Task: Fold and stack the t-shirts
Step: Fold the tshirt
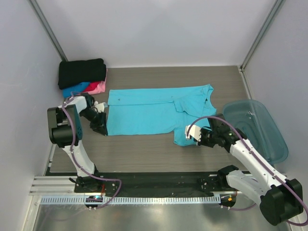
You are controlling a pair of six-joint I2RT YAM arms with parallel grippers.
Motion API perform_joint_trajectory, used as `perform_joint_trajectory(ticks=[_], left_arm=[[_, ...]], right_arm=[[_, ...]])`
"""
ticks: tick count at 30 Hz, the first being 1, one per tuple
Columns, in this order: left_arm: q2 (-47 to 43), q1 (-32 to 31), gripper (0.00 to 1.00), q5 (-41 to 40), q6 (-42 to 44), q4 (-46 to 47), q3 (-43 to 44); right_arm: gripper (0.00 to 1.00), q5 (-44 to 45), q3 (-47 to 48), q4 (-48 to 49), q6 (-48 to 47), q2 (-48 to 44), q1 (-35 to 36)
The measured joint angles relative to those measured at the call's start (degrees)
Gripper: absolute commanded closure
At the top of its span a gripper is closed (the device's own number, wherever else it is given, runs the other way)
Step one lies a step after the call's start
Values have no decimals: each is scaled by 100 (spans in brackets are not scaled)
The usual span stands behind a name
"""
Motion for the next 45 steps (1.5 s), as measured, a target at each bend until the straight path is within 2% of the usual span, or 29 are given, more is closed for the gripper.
perform_joint_trajectory(ticks=[1, 4, 11, 22, 35, 45], left_arm=[[33, -13, 89, 20, 0, -13, 17], [81, -26, 100, 31, -4, -24, 31], [98, -26, 100, 31, 9, -107, 256], [140, -31, 100, 212, 83, -533, 1425], [1093, -103, 100, 568, 94, -1078, 3101], [1624, -103, 100, 544, 90, -1211, 4052]], right_arm=[[99, 11, 0, 17, 22, 0, 0], [99, 66, 0, 68, 94, 0, 0], [99, 330, 125, 118, 466, 0, 0], [99, 789, 1008, 579, 887, 208, -103], [99, 1069, 2389, 1941, 1641, 1939, -938], [99, 999, 3453, 2411, 1886, 3333, -1021]])
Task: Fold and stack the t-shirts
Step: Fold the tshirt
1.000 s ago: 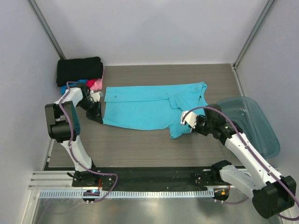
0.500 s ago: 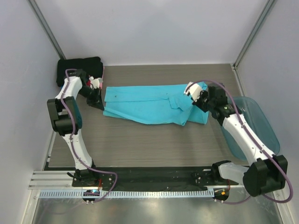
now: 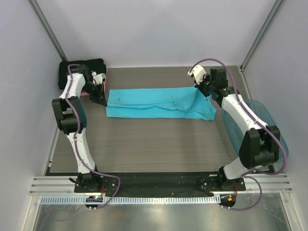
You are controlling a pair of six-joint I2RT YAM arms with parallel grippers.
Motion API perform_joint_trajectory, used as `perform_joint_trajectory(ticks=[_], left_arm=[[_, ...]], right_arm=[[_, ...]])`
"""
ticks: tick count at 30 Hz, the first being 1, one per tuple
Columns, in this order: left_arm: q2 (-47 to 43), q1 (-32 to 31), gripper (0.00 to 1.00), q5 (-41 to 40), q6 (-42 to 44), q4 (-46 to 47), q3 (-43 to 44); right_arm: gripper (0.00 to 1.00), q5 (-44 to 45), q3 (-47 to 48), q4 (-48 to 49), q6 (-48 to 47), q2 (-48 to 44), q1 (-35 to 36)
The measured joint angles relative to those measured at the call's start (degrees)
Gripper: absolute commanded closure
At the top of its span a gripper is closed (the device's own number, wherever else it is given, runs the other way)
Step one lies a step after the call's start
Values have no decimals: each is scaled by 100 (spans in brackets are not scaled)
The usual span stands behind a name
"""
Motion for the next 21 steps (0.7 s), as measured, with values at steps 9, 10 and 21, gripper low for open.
perform_joint_trajectory(ticks=[9, 10, 21], left_arm=[[461, -2, 100, -175, -39, 15, 490], [505, -2, 100, -190, -42, 15, 527], [1021, -118, 82, -590, -83, 68, 1307]], right_arm=[[99, -17, 960, 81, 22, 1285, -83], [99, -17, 1060, 92, 33, 1423, -98], [93, 4, 2120, 157, 186, 2719, -188]])
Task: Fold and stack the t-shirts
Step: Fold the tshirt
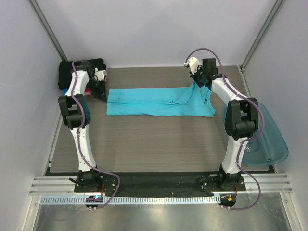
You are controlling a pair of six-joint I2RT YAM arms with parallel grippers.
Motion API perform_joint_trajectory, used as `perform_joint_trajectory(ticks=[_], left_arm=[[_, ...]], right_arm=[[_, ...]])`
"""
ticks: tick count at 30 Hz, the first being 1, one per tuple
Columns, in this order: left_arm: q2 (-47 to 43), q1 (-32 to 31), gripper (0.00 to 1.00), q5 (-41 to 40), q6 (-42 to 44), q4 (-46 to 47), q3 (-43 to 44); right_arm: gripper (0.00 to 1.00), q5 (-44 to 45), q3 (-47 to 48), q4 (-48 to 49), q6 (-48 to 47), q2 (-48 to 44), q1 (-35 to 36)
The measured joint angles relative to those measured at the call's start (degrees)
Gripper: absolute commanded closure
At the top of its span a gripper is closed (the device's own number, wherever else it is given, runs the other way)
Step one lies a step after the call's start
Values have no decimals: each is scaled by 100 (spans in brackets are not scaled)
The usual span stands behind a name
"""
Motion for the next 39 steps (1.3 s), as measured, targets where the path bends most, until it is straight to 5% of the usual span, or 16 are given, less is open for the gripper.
perform_joint_trajectory(ticks=[3, 8, 17, 28, 39], left_arm=[[149, -151, 74, -249, -37, 74, 227], [107, -551, 67, -737, -133, 225, 225], [-1526, -841, 71, -481, -98, 927, -1480], [-824, -807, 71, -400, -42, 1178, -1849], [-584, -772, 71, -490, 24, 1134, -1729]], right_arm=[[68, 83, 223, 50, 120, 258, 0], [54, 457, 256, 87, 522, 166, 2], [57, -579, -190, -782, 796, -1158, -20], [53, -1572, -323, -2020, 501, 122, 131], [52, -1639, 269, -2159, 490, 509, 140]])
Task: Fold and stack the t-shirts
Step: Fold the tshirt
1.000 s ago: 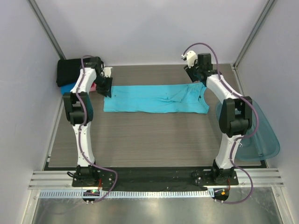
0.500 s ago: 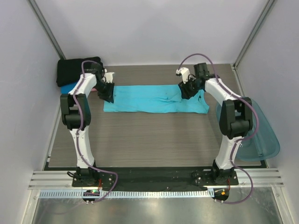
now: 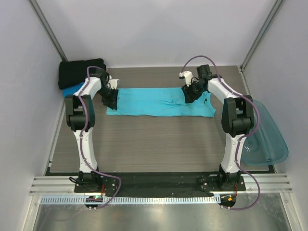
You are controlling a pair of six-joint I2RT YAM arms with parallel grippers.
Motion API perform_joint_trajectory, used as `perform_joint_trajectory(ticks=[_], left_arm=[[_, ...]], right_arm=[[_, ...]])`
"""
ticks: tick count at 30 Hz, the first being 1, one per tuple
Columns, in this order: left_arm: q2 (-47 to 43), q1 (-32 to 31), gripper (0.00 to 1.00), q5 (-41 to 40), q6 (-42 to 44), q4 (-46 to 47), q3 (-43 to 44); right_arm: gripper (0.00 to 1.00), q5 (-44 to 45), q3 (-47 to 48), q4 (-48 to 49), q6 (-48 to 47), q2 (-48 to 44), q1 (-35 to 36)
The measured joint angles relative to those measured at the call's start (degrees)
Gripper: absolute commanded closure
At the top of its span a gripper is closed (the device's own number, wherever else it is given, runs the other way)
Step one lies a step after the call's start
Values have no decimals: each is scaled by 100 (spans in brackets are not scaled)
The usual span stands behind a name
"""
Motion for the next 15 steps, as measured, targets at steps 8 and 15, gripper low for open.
perform_joint_trajectory(ticks=[8, 15], left_arm=[[42, 2, 71, 0, -4, -15, 66], [42, 2, 71, -17, -4, -15, 68]], right_arm=[[55, -4, 79, -42, -2, 245, 59], [86, -17, 243, -92, -42, 369, 94]])
